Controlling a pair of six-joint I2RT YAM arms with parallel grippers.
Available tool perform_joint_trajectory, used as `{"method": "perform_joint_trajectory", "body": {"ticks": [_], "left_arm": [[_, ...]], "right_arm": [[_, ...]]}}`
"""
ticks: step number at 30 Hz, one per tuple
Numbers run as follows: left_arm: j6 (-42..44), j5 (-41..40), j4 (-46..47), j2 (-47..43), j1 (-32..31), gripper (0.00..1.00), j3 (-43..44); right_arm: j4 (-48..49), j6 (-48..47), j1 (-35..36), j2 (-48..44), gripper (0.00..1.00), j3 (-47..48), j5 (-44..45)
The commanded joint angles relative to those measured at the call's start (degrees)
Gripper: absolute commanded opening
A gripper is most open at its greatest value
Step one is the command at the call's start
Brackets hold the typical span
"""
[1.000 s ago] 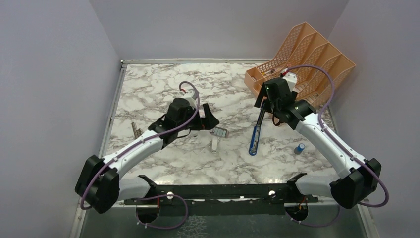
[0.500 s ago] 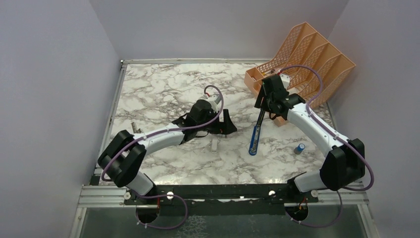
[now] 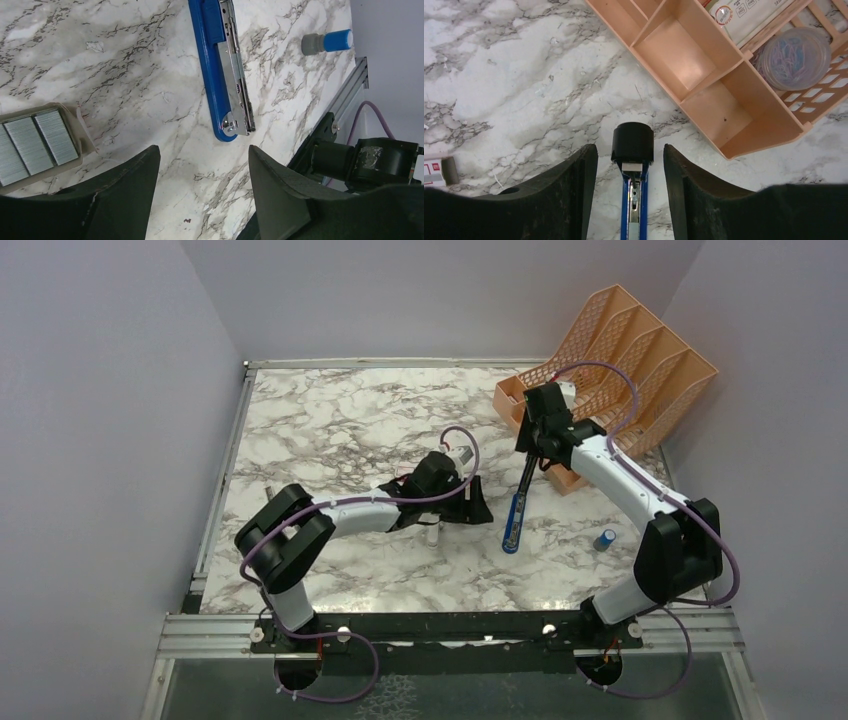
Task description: Load the staples into the stapler
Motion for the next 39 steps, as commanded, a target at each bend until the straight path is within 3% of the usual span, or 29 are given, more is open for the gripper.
{"method": "perform_joint_trajectory", "body": {"ticks": [1, 8, 12, 19, 27, 39], "left_arm": [[-0.8, -0.3, 1.5, 2.4, -1.4, 0.66, 2.1], [1.1, -0.1, -1.1, 6.2, -2.8, 0.6, 4.4], [2.3, 1.0, -2.6, 7.3, -2.9, 0.56, 6.0], [1.5, 1.5, -2.6, 11.4, -5.8, 0.41, 8.7], [0.7, -1.0, -0.9, 16.4, -7.5, 0.33, 11.4], [-4.5, -3.3, 3.7, 19.0, -8.0, 0.16, 8.4]], "right_arm": [[3.1, -2.8, -0.8, 1.2, 0.53, 2.1, 0.7], [1.8, -3.5, -1.1, 1.5, 0.32, 2.6, 0.1], [0.8, -4.2, -1.1, -1.1, 0.26, 2.2, -0.8], [1.9, -5.7, -1.1, -6.6, 0.25, -1.6, -6.7], [2.5, -6.4, -1.1, -8.6, 0.25, -5.2, -11.1], [0.3, -4.3, -1.1, -11.7, 0.24, -7.8, -15.5]]}}
